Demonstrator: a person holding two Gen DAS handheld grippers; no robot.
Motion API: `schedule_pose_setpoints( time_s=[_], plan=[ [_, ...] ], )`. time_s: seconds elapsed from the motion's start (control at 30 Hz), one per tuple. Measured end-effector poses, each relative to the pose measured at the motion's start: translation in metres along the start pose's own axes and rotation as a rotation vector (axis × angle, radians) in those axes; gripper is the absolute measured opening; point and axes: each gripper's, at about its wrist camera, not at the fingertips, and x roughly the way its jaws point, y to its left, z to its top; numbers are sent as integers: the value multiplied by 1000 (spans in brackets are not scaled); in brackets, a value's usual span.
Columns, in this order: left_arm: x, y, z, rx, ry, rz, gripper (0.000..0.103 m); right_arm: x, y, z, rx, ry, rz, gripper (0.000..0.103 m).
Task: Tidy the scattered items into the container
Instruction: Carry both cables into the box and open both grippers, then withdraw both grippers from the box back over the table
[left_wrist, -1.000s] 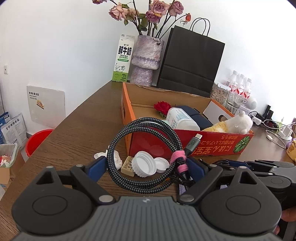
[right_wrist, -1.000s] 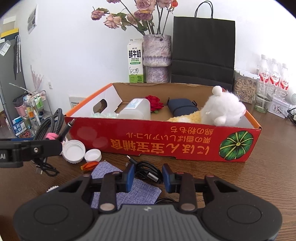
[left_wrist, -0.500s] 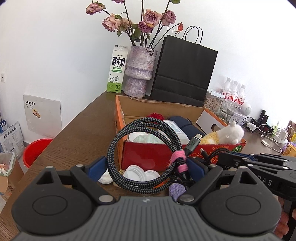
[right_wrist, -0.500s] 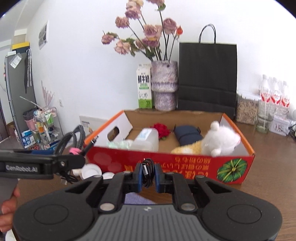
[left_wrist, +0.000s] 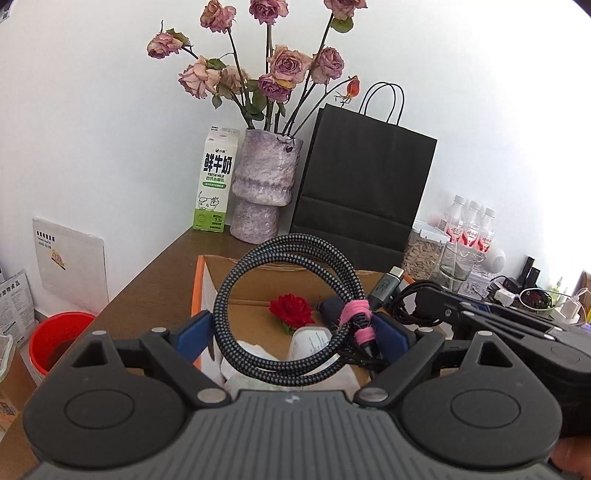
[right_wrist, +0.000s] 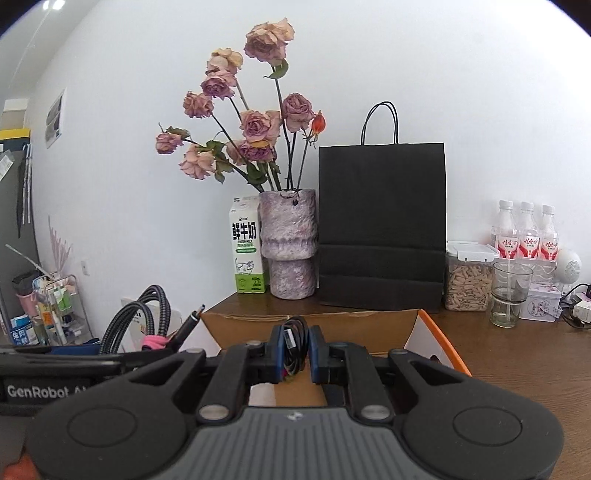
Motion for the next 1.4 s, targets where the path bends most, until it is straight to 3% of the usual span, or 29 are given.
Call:
schedule_pose_setpoints(
  time_s=[0.17,0.23,0.63,0.7,0.77,0.83,0.87,1.4],
  plan=[
    [51,-2,11,12,13,50,93,30,-12,-11,28,27,-20,12],
    [63,0,5,36,53,62,93,37,-15,-17,29,36,-38,12],
    [76,9,-7,33,97,69,95,40,-11,-31,12,48,-64,15],
    [73,10,-7,18,81,63,103,39,-11,-32,14,52,-77,31],
    [68,13,-6,2,51,83,103,34,-11,-32,13,40,-98,47],
    [65,17,-4,-26,37,87,103,30,-11,-32,12,25,-98,95],
    [64,19,-4,-36,37,84,103,27,-11,-33,13,11,-85,99],
    [52,18,-7,-32,4,83,103,10,3,-34,-38,-5,-84,101]
  ],
)
